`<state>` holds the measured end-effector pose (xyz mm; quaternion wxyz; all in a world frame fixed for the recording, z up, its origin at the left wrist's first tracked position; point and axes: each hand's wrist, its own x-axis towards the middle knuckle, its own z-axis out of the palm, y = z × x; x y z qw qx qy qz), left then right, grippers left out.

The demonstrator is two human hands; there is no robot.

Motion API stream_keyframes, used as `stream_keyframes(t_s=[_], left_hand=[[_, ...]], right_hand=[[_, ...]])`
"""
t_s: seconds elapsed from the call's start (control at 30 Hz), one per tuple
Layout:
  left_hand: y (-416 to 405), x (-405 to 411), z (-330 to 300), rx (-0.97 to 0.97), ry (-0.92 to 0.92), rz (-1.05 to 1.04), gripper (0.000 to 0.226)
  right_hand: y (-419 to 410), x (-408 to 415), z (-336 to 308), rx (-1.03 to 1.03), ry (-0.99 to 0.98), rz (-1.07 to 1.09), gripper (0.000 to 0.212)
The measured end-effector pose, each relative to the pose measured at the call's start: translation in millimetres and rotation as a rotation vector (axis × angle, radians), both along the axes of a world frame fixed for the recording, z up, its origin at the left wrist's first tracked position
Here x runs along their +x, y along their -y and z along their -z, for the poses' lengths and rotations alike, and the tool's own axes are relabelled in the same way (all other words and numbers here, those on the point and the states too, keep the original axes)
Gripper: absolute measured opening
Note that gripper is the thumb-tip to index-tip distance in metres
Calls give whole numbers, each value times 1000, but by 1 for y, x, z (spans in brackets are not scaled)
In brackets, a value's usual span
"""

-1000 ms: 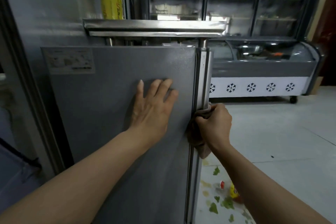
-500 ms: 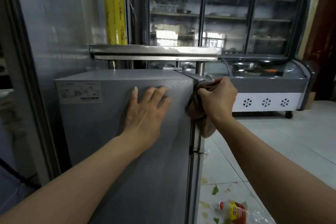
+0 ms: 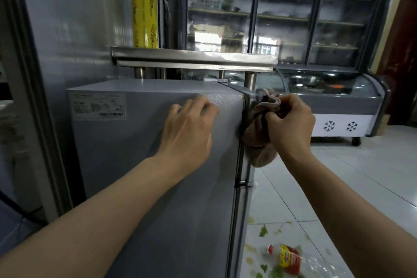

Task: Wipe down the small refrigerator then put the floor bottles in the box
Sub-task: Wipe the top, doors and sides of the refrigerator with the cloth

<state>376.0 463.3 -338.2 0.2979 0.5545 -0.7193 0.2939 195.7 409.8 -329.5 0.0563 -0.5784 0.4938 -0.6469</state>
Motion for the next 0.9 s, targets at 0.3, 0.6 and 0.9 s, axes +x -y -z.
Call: stream_keyframes(t_s=[0.3, 0.6, 0.9], left_hand=[[2, -28, -17, 206, -88, 72, 40], [-1, -35, -80, 492, -159, 109, 46], [-14, -48, -157, 875, -414, 166, 38]], right_hand=[[1, -15, -2, 288, -33, -142, 24], [-19, -46, -71, 567, 2, -211, 29], [-38, -55, -168, 850, 374, -182, 19]])
